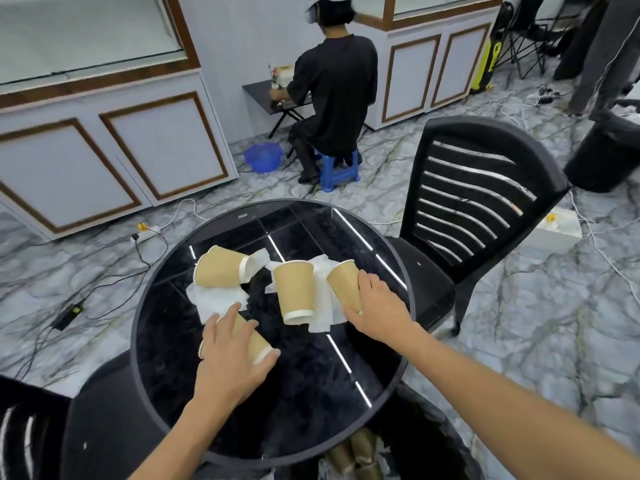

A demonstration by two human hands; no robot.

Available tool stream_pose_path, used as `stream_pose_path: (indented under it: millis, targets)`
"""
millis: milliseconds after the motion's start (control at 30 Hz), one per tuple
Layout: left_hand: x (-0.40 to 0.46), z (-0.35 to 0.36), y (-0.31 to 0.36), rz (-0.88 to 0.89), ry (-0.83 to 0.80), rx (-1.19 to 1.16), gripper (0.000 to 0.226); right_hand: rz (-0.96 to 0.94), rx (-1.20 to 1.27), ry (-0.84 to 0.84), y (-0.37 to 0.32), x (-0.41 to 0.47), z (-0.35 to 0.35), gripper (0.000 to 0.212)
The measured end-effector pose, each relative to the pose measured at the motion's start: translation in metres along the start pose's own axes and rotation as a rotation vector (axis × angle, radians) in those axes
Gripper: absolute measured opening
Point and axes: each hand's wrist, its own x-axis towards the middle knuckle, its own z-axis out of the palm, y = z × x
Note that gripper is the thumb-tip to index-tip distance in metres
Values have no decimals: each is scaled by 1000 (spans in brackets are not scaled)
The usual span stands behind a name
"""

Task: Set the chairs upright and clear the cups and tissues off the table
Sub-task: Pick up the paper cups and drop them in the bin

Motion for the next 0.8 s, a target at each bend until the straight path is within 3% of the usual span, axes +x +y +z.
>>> stream_pose_path:
  millis: [200,367,800]
  targets:
    - [-9,-4,4,52,44,5,60,4,85,91,1,-10,4,63]
    - [-24,-11,23,132,101,-26,59,-13,104,116,3,-36,-3,64]
    - [-81,4,94,370,69,-155,66,56,190,156,32,-140,-27,62]
